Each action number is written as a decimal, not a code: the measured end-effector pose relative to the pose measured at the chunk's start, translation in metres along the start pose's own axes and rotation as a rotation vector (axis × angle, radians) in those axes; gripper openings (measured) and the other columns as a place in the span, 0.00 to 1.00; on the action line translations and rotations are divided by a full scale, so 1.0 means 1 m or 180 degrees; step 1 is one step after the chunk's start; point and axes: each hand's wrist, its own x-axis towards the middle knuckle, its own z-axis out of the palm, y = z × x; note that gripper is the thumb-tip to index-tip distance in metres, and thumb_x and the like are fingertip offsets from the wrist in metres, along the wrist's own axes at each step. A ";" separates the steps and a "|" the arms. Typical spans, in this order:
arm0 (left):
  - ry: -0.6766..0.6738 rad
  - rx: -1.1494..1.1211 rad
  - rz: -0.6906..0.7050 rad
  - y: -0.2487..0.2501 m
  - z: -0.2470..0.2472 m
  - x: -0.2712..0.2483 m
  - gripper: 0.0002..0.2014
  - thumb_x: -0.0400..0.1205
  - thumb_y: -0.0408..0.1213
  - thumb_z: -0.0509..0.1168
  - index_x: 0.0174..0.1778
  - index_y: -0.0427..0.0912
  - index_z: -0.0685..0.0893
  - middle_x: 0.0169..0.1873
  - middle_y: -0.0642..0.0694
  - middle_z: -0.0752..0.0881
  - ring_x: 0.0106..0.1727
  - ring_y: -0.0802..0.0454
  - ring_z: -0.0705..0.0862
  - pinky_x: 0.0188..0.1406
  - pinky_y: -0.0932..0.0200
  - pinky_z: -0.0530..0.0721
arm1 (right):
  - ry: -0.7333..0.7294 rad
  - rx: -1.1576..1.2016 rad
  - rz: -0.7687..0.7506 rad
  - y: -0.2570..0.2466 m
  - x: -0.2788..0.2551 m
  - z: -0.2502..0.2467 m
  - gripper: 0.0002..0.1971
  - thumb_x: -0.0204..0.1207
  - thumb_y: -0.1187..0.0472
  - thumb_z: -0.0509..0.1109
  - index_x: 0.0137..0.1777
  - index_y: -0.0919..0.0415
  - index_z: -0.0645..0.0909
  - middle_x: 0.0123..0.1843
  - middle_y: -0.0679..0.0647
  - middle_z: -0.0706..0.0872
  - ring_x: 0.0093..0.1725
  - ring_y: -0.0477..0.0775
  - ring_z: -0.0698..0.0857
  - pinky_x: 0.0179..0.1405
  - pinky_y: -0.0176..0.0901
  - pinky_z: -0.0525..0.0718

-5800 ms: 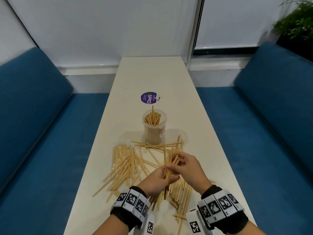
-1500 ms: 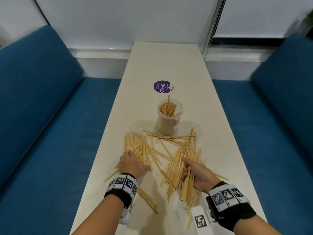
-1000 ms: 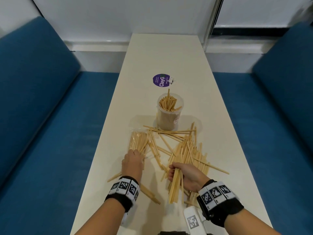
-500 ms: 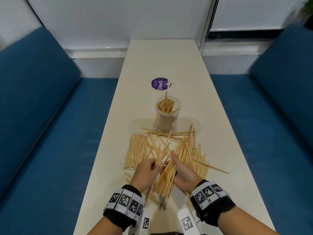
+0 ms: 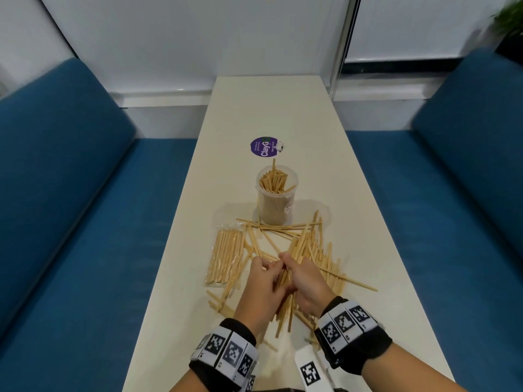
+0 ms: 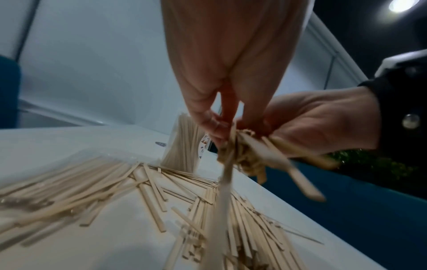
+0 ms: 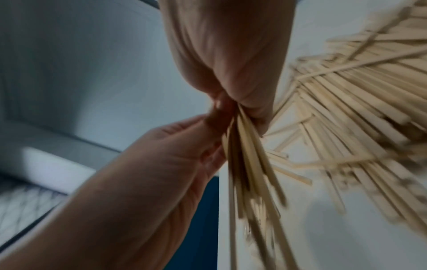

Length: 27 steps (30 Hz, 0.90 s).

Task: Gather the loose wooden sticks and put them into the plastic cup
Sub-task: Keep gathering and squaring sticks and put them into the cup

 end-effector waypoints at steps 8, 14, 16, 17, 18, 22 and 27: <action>0.0819 -0.0709 0.0607 0.004 -0.005 -0.005 0.18 0.83 0.31 0.62 0.69 0.48 0.77 0.54 0.62 0.82 0.57 0.70 0.80 0.54 0.79 0.76 | 0.0131 -0.0116 -0.1313 -0.027 -0.020 0.002 0.08 0.86 0.58 0.56 0.46 0.61 0.69 0.32 0.54 0.73 0.31 0.49 0.75 0.36 0.43 0.78; 0.0189 -0.2988 -0.1947 0.003 -0.012 0.003 0.16 0.87 0.44 0.54 0.50 0.40 0.85 0.52 0.43 0.88 0.53 0.50 0.85 0.52 0.59 0.79 | 0.0115 0.0209 -0.1993 -0.049 -0.034 0.004 0.09 0.86 0.58 0.55 0.44 0.56 0.68 0.27 0.47 0.72 0.28 0.47 0.72 0.35 0.42 0.76; -0.0262 -0.4022 -0.2639 0.009 -0.014 0.002 0.19 0.87 0.45 0.52 0.44 0.36 0.83 0.45 0.36 0.90 0.47 0.41 0.87 0.51 0.51 0.80 | -0.0065 0.0120 -0.2276 -0.054 -0.043 0.008 0.06 0.85 0.56 0.55 0.46 0.54 0.70 0.27 0.45 0.73 0.28 0.44 0.74 0.36 0.38 0.78; -0.0424 -0.4363 -0.2759 0.012 -0.014 0.002 0.20 0.86 0.44 0.52 0.42 0.35 0.84 0.41 0.34 0.90 0.44 0.39 0.88 0.53 0.47 0.80 | -0.0165 0.0060 -0.2394 -0.055 -0.047 0.009 0.06 0.84 0.54 0.56 0.47 0.54 0.70 0.28 0.45 0.74 0.29 0.43 0.74 0.35 0.36 0.78; -0.0494 -0.4672 -0.2748 0.015 -0.014 0.002 0.22 0.86 0.43 0.52 0.40 0.33 0.85 0.38 0.33 0.89 0.41 0.38 0.89 0.53 0.45 0.81 | -0.0280 -0.0002 -0.2501 -0.055 -0.052 0.011 0.07 0.83 0.52 0.57 0.48 0.54 0.71 0.29 0.47 0.74 0.29 0.44 0.75 0.35 0.34 0.79; -0.0347 -0.5351 -0.2529 0.027 -0.017 0.008 0.19 0.85 0.36 0.50 0.43 0.27 0.83 0.34 0.32 0.88 0.34 0.40 0.89 0.37 0.46 0.89 | -0.0594 -0.0258 -0.2448 -0.049 -0.061 0.011 0.14 0.75 0.47 0.65 0.48 0.59 0.76 0.30 0.52 0.81 0.32 0.49 0.82 0.37 0.43 0.82; -0.0440 -0.5265 -0.2298 0.038 -0.019 0.010 0.20 0.82 0.36 0.55 0.37 0.32 0.92 0.40 0.34 0.90 0.38 0.41 0.91 0.35 0.48 0.90 | -0.0610 -0.0044 -0.2087 -0.044 -0.064 0.014 0.13 0.63 0.52 0.77 0.40 0.57 0.80 0.31 0.55 0.82 0.35 0.57 0.82 0.41 0.51 0.84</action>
